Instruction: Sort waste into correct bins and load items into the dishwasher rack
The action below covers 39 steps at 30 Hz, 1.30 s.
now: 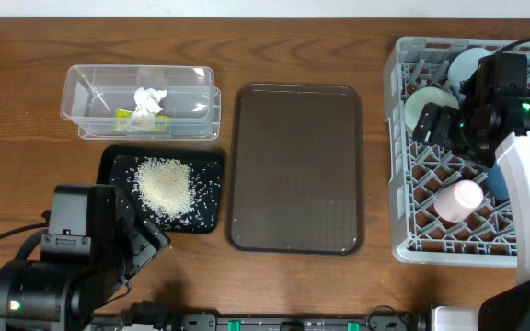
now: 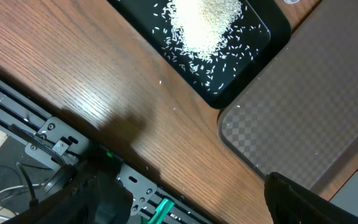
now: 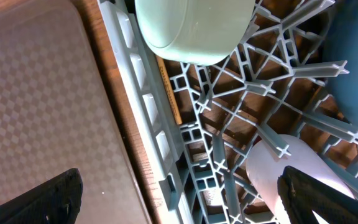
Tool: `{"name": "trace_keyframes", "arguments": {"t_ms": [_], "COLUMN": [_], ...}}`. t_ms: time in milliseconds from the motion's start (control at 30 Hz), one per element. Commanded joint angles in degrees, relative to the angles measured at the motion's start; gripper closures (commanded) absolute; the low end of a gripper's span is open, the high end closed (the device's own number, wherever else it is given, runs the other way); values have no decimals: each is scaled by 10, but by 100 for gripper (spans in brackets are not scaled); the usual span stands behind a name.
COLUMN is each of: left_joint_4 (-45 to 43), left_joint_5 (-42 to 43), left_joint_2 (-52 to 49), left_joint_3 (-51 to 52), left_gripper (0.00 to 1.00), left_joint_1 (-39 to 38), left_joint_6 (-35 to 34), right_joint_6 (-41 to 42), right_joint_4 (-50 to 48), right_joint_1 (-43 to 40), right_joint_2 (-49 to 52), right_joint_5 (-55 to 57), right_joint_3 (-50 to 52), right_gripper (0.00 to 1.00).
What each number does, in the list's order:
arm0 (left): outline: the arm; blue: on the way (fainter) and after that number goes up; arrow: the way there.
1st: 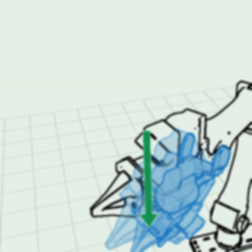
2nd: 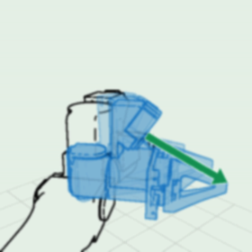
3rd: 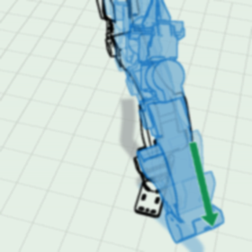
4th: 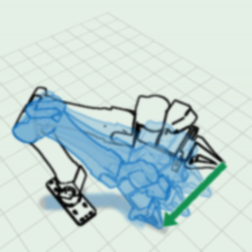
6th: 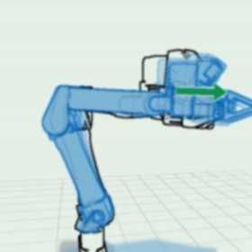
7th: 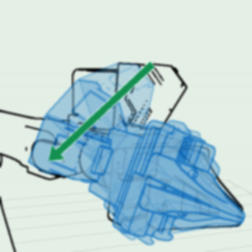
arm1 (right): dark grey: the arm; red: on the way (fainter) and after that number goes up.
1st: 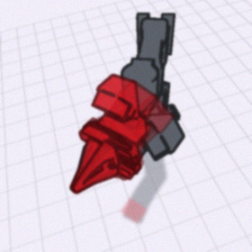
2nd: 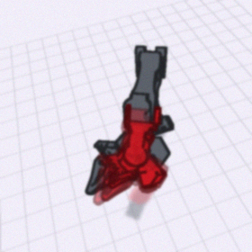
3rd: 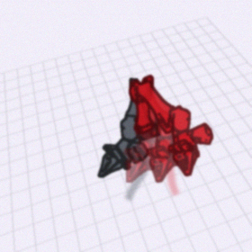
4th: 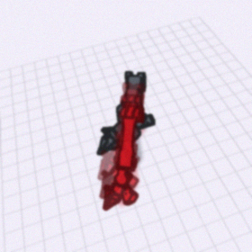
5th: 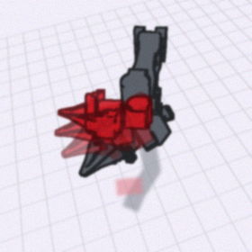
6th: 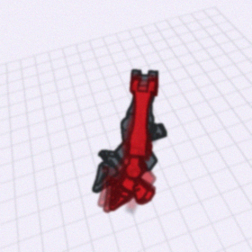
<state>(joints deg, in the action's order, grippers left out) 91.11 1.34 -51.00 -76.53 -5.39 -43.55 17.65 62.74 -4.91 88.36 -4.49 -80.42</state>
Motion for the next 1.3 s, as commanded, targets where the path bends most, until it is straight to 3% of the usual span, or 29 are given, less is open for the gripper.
{"name": "trace_keyframes", "arguments": {"t_ms": [0,633,933,1067,1267], "left_joint_4": [1,14,-208,-316,-407], "left_joint_5": [-3,-12,-4,-4,-4], "left_joint_2": [-2,2,88,145,194], "left_joint_3": [3,12,193,297,391], "left_gripper": [14,13,13,13,13], "left_joint_1": [-2,-2,-2,-2,-2], "left_joint_6": [-7,20,163,169,170], "right_joint_6": [7,7,7,7,7], "right_joint_4": [-1,-1,-1,-1,-1], "right_joint_1": [0,0,0,0,0], "right_joint_2": [-5,-5,-5,-5,-5], "right_joint_5": [0,0,0,0,0], "right_joint_3": [-1,-1,-1,-1,-1], "right_gripper": [1,1,1,1,1]}}
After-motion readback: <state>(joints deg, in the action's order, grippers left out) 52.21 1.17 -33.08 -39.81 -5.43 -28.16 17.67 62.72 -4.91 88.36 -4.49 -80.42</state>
